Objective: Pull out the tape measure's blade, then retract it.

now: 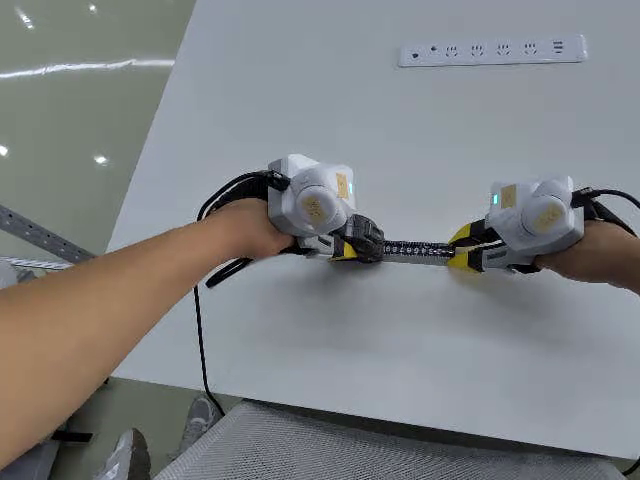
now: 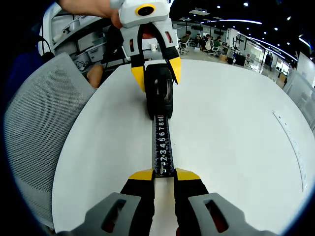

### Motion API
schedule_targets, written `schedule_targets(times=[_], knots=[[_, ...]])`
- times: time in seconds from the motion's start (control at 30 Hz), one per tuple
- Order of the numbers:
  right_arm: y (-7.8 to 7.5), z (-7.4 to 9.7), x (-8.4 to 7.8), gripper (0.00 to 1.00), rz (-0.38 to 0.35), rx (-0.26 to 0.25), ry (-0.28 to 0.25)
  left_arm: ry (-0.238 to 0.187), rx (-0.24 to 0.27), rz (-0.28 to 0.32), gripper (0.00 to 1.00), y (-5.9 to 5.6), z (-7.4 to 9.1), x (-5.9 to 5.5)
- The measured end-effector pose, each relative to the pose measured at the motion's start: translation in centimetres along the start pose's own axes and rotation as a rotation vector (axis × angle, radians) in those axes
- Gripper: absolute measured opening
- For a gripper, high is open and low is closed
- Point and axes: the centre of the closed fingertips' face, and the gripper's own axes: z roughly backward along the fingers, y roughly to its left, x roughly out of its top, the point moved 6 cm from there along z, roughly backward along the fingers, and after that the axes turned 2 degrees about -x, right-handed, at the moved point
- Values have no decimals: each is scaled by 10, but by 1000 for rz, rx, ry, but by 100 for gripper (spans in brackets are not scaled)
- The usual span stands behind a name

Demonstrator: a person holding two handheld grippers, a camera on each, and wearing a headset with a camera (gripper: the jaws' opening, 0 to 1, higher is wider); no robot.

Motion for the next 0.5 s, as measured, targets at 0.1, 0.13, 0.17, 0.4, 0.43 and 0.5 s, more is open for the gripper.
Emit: schedule_targets(times=[0.1, 0.13, 0.17, 0.4, 0.43, 0.5], knots=[[0, 3, -3, 10, -3, 0, 3, 0, 0, 1, 29, 0, 1, 0], [0, 4, -4, 10, -4, -1, 5, -1, -1, 0, 29, 0, 1, 0], [0, 5, -5, 10, -5, -1, 6, 0, -1, 0, 29, 0, 1, 0], [0, 13, -12, 10, -10, -7, 15, 1, 1, 0, 29, -1, 1, 1], [-1, 14, -14, 10, -12, -10, 17, 2, 0, 0, 29, -1, 1, 1], [0, 16, -16, 10, -14, -11, 19, 2, 0, 0, 29, -1, 2, 1]])
